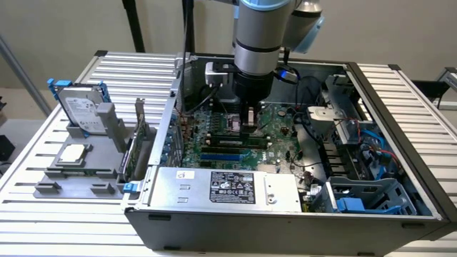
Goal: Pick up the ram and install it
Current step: 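Insert the ram into the slot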
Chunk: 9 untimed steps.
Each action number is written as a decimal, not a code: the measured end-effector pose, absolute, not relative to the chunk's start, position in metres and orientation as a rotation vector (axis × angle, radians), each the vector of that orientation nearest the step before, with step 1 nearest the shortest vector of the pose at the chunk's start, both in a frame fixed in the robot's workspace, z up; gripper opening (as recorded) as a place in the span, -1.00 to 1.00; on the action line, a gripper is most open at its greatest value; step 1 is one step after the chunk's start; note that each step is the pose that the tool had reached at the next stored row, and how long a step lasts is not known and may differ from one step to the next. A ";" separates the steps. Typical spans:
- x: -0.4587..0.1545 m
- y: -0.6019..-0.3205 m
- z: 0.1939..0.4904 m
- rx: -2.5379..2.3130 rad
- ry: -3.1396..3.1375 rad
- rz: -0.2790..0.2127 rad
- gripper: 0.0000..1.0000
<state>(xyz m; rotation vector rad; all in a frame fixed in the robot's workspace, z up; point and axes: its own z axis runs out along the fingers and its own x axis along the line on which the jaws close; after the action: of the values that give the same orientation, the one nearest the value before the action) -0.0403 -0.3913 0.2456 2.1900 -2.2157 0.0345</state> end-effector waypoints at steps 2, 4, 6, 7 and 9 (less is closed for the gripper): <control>-0.042 -0.392 0.251 2.191 -2.216 0.033 -0.56; -0.044 -0.393 0.253 2.192 -2.218 0.030 -0.60; -0.044 -0.393 0.253 2.193 -2.218 0.029 -0.79; -0.044 -0.393 0.253 2.193 -2.218 0.029 -0.79; -0.044 -0.393 0.253 2.193 -2.218 0.029 -0.79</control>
<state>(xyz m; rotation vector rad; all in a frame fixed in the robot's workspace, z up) -0.0444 -0.3933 0.2535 2.1926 -2.2180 0.0290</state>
